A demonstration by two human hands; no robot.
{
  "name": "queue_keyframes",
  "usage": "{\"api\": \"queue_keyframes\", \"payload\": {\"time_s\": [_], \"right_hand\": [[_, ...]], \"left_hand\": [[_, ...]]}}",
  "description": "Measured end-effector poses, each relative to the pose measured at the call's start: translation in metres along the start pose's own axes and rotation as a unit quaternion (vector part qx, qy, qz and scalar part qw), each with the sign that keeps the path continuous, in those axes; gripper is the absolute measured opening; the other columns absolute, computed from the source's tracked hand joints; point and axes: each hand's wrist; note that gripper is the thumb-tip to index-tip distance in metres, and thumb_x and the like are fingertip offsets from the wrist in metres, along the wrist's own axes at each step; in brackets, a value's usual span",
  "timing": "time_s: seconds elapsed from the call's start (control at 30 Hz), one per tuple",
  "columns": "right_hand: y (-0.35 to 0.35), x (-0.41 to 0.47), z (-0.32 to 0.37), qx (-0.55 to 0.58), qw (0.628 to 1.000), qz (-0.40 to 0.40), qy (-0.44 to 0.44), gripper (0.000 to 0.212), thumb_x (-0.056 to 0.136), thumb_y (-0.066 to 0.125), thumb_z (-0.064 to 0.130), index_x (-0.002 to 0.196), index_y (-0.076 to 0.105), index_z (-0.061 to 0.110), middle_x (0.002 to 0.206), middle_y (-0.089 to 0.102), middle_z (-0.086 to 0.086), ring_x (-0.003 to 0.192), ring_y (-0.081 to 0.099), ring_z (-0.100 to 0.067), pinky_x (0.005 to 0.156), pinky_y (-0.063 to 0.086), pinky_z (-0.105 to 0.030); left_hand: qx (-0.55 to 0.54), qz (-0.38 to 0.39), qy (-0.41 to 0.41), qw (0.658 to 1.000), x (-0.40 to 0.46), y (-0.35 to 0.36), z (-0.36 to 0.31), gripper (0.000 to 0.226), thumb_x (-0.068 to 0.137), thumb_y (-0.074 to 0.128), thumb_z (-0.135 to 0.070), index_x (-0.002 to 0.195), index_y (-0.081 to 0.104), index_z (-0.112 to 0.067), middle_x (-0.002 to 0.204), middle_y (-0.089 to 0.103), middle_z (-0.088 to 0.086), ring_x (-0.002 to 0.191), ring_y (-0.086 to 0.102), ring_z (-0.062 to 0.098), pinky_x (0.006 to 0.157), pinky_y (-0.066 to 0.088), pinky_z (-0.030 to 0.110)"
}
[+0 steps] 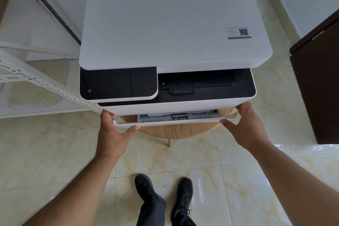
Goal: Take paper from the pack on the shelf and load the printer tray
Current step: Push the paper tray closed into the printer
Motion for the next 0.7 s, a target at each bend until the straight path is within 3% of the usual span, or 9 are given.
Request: {"api": "queue_keyframes", "payload": {"time_s": [0.17, 0.33, 0.7], "right_hand": [[-0.001, 0.001, 0.003, 0.007, 1.0, -0.007, 0.006, 0.076, 0.08, 0.089, 0.03, 0.14, 0.043, 0.02, 0.14, 0.064, -0.003, 0.126, 0.063, -0.031, 0.101, 0.055, -0.049], [0.001, 0.001, 0.008, 0.012, 1.0, -0.025, 0.013, 0.075, 0.081, 0.088, 0.032, 0.14, 0.042, 0.02, 0.14, 0.065, -0.003, 0.125, 0.063, -0.031, 0.1, 0.055, -0.048], [0.007, 0.006, 0.015, 0.056, 0.996, -0.062, 0.04, 0.072, 0.083, 0.087, 0.029, 0.14, 0.044, 0.019, 0.137, 0.066, -0.003, 0.125, 0.063, -0.031, 0.099, 0.055, -0.047]], "left_hand": [[0.004, -0.013, 0.001, 1.0, 0.001, 0.003, 0.001, 0.073, 0.072, 0.095, -0.026, 0.117, 0.038, -0.022, 0.112, 0.058, 0.009, 0.099, 0.057, 0.027, 0.081, 0.051, 0.034], [-0.017, -0.034, -0.004, 0.999, 0.002, 0.006, -0.003, 0.074, 0.073, 0.095, -0.024, 0.122, 0.039, -0.022, 0.119, 0.06, 0.006, 0.104, 0.06, 0.024, 0.09, 0.053, 0.035], [-0.056, -0.079, -0.025, 0.995, 0.007, 0.017, -0.009, 0.069, 0.074, 0.094, -0.023, 0.113, 0.038, -0.023, 0.116, 0.057, 0.005, 0.104, 0.058, 0.019, 0.09, 0.05, 0.029]]}}
Point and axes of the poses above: each hand's wrist, its own x-axis towards the middle knuckle, its own y-axis out of the palm, z = x × y
